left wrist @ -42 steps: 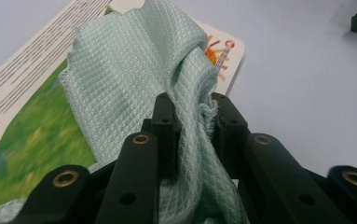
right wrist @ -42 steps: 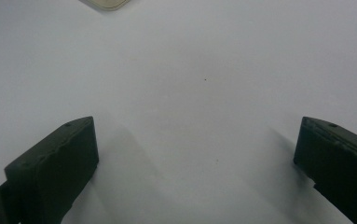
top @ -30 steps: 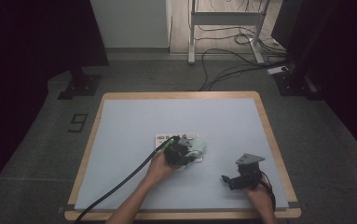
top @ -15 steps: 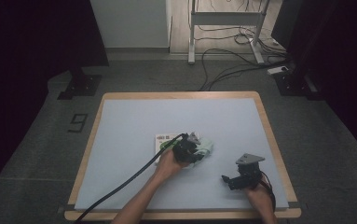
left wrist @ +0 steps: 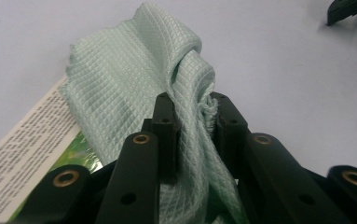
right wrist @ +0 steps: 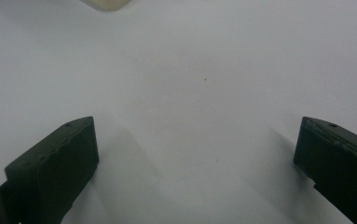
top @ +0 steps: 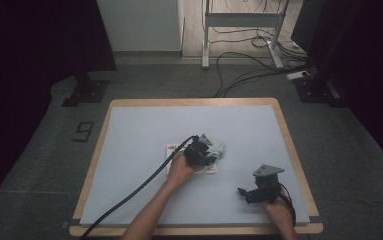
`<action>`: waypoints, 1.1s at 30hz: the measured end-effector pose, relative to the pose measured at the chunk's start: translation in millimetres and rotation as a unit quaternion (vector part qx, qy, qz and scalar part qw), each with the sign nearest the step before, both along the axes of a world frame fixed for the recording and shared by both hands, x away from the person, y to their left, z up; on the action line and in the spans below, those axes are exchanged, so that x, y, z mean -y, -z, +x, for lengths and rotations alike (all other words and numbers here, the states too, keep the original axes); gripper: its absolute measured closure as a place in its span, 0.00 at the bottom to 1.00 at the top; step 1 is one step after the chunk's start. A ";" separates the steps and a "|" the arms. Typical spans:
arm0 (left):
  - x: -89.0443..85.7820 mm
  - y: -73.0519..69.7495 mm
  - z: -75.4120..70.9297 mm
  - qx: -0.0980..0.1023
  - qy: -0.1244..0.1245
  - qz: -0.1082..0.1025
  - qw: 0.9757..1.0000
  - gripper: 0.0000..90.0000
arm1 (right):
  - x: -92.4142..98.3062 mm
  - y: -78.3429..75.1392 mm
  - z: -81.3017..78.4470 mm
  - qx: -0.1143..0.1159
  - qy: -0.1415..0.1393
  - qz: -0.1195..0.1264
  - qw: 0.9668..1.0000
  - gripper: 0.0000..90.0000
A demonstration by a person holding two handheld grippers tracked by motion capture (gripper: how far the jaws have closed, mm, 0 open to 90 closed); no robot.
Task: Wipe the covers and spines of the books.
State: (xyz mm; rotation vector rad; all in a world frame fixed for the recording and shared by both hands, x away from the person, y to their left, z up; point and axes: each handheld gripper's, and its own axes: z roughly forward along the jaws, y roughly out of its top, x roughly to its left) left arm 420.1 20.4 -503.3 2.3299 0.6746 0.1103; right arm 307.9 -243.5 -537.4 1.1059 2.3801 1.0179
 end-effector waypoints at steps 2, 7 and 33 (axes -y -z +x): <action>-2.4 -0.5 0.0 0.005 0.000 0.006 1.000 0.82 | 0.0 0.0 0.0 0.000 -0.001 0.000 1.000 0.00; -9.3 -1.4 1.0 0.007 -0.004 0.013 1.000 0.82 | -0.1 0.0 -0.2 0.000 0.000 0.000 1.000 0.00; -89.5 -2.9 -11.7 0.009 -0.056 0.004 0.998 0.82 | -0.4 0.0 -0.5 0.002 0.001 0.001 1.000 0.00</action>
